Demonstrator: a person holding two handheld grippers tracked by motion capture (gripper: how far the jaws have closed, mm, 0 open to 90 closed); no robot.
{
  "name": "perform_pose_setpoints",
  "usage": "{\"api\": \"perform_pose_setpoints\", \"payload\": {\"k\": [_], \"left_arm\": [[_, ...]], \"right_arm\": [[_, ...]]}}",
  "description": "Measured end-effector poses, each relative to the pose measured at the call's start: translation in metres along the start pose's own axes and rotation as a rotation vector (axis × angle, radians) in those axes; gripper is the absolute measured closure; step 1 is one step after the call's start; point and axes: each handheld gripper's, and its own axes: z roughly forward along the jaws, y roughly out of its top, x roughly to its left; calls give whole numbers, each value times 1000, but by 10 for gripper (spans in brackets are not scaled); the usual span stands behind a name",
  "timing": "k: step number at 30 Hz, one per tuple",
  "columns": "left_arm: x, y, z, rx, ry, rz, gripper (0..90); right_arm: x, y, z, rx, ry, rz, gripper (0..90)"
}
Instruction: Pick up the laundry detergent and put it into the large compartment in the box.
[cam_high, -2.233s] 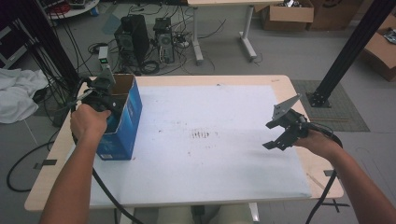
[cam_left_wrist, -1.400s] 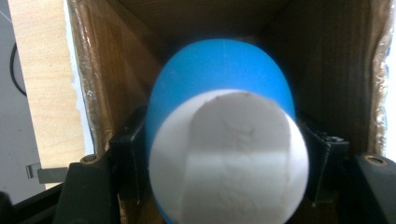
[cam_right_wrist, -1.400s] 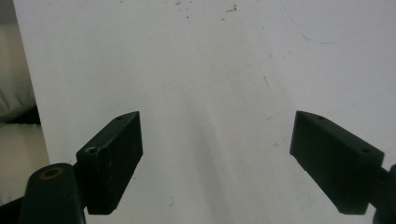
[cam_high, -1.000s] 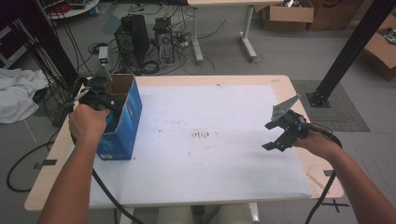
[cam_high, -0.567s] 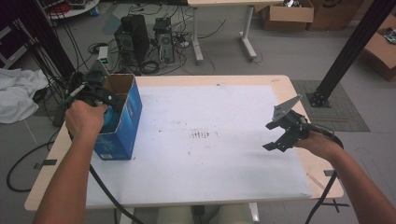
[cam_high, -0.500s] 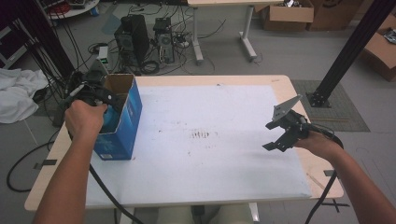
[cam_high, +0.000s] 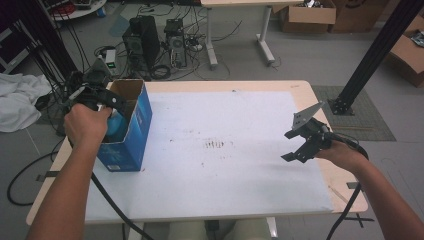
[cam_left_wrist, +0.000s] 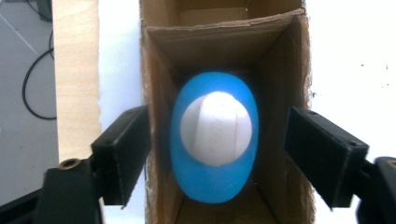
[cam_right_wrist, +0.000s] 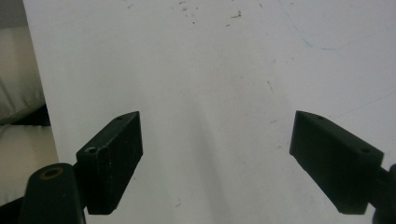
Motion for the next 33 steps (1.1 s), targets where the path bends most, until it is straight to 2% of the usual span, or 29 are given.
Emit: {"api": "perform_pose_setpoints", "payload": {"k": [4, 9, 11, 14, 15, 17, 19, 24, 28, 29, 30, 31, 33], "left_arm": [[-4, 0, -7, -14, -2, 29, 212], [-11, 1, -15, -26, -24, 57, 197], [-17, 1, -22, -57, -30, 74, 203], [-22, 1, -26, -67, -42, 92, 202], [-27, 2, -30, -78, -46, 111, 202], [-29, 2, -33, -89, -53, 116, 201], [-36, 3, -41, -95, -65, 145, 200], [-46, 5, -50, -111, -77, 183, 196], [-58, 6, -57, -131, -100, 231, 194], [-63, 6, -57, -136, -110, 251, 194], [-71, 7, -57, -135, -116, 294, 194], [-71, 7, -57, -135, -116, 294, 195], [-82, 8, -57, -133, -122, 344, 195]], "right_arm": [[1, 1, -1, -2, -1, 0, 171], [2, 2, -1, -4, -1, -4, 171], [3, 3, -2, -4, -1, -2, 171], [3, 2, -2, -4, -1, -2, 171], [3, 3, -3, -2, -1, -2, 171], [3, 3, -3, -4, -1, -2, 170], [4, 4, -3, 0, -1, -5, 170], [5, 5, -3, 2, -1, -3, 170], [5, 7, -3, 3, 0, -4, 169], [5, 8, -3, 2, 0, -6, 170], [5, 9, -3, 3, 0, -8, 169], [5, 9, -3, 3, 0, -8, 169], [5, 11, -2, 5, 3, -6, 169]]}}
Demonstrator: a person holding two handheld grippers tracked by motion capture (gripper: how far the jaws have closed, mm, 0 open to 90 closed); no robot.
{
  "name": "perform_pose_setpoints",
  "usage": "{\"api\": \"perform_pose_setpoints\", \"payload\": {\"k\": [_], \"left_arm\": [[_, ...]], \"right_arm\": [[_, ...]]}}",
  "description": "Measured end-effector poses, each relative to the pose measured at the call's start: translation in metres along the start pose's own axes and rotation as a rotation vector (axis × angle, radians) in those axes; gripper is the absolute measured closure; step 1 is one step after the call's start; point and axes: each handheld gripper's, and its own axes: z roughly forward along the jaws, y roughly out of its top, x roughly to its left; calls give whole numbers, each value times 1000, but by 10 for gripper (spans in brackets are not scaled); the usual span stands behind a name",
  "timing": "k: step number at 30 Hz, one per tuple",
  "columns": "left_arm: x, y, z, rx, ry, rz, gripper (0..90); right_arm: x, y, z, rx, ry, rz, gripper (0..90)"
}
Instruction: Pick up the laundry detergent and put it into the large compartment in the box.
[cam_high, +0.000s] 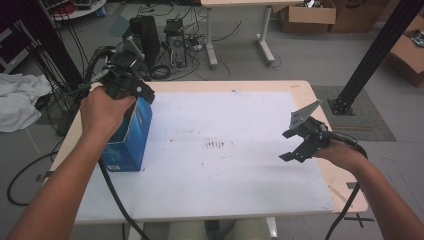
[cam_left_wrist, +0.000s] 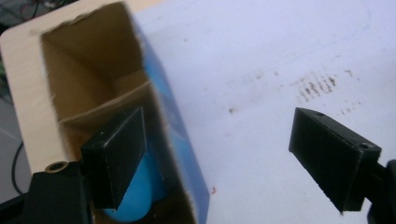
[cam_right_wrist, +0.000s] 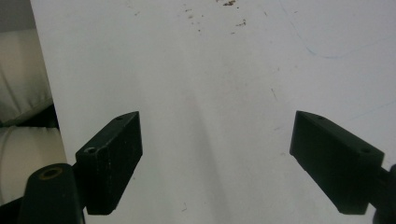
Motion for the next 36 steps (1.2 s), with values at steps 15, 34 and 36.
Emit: {"api": "perform_pose_setpoints", "payload": {"k": [15, 34, 36], "left_arm": [[-61, 24, 15, 29, -129, 287, 198], [-112, 28, 38, 40, -251, 656, 216], [-119, 26, 41, 47, -265, 704, 215]], "right_arm": [[0, 9, 4, 8, 12, -3, 169], [-2, 14, 9, 18, 28, -11, 168], [-2, 15, 10, 18, 30, -14, 168]]}}
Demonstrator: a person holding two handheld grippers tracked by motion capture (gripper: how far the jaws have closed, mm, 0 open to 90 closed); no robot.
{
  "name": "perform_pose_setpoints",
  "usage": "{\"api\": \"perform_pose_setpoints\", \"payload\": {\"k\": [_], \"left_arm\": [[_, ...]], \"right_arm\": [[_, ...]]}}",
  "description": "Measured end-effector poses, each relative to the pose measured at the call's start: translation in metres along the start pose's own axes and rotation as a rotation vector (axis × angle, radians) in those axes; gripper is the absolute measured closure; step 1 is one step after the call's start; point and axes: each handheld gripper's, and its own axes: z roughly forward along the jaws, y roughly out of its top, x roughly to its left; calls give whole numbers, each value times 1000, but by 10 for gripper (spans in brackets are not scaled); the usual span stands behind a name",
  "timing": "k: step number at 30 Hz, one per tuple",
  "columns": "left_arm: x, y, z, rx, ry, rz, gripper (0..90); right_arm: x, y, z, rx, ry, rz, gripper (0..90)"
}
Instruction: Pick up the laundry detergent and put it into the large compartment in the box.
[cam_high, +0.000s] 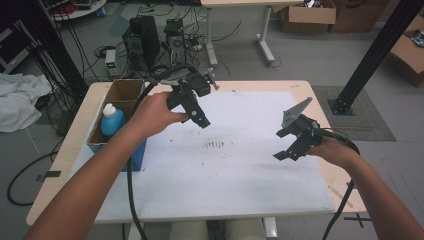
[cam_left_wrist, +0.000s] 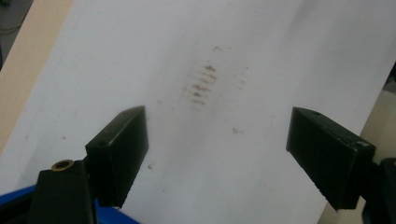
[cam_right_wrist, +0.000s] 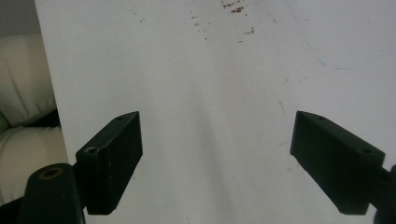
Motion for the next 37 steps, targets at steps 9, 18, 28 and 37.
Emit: {"api": "perform_pose_setpoints", "payload": {"k": [9, 18, 28, 37], "left_arm": [[-20, 13, 18, 23, -61, 115, 211], [-26, 15, 27, 30, -74, 157, 214], [-27, 15, 31, 37, -72, 165, 216], [-25, 13, 31, 36, -68, 154, 214]], "right_arm": [[-1, 1, 1, -1, 4, 2, 168], [-1, 2, 2, 1, 9, 2, 168], [1, 1, 3, 4, 10, 10, 168], [2, 2, 3, 7, 10, 3, 168]]}}
